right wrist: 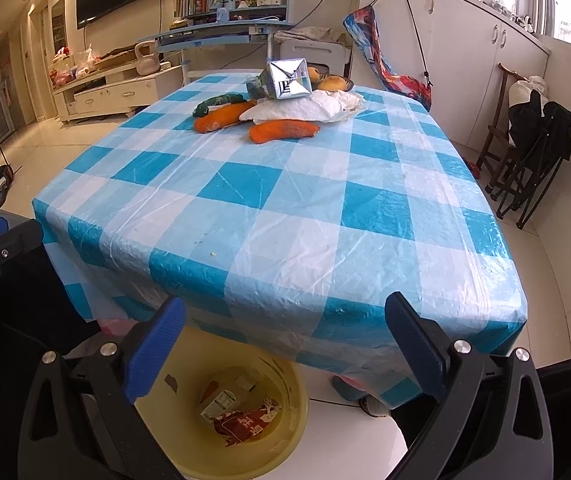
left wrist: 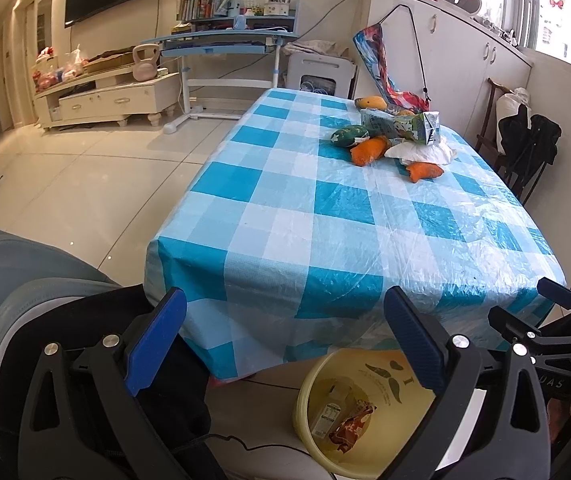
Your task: Collect trash
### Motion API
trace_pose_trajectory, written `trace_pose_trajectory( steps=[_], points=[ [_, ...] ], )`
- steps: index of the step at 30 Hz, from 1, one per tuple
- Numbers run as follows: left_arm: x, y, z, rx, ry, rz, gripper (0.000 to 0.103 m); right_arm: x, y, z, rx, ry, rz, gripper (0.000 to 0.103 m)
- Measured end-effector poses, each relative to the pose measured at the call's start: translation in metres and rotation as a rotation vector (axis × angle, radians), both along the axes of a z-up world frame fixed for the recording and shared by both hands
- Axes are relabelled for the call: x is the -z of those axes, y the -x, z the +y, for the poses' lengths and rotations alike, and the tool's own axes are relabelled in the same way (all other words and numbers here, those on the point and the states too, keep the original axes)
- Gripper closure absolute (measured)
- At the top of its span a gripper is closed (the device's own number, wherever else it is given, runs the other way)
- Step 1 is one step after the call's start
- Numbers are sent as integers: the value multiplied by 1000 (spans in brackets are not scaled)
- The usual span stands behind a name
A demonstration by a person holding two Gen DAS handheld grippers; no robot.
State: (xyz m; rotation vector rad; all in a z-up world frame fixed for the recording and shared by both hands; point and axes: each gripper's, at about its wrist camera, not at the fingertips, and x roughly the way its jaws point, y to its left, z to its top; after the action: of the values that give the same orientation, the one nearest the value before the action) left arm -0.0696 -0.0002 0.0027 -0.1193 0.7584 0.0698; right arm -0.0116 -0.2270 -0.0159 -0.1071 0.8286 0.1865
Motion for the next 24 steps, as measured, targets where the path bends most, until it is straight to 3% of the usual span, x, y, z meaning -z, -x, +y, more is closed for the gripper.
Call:
trace_pose_trajectory(
  steps=[24],
  points=[
    [0,0,0,1,-3,3,8,-1,0,0,-3,-6,-5,7]
  ],
)
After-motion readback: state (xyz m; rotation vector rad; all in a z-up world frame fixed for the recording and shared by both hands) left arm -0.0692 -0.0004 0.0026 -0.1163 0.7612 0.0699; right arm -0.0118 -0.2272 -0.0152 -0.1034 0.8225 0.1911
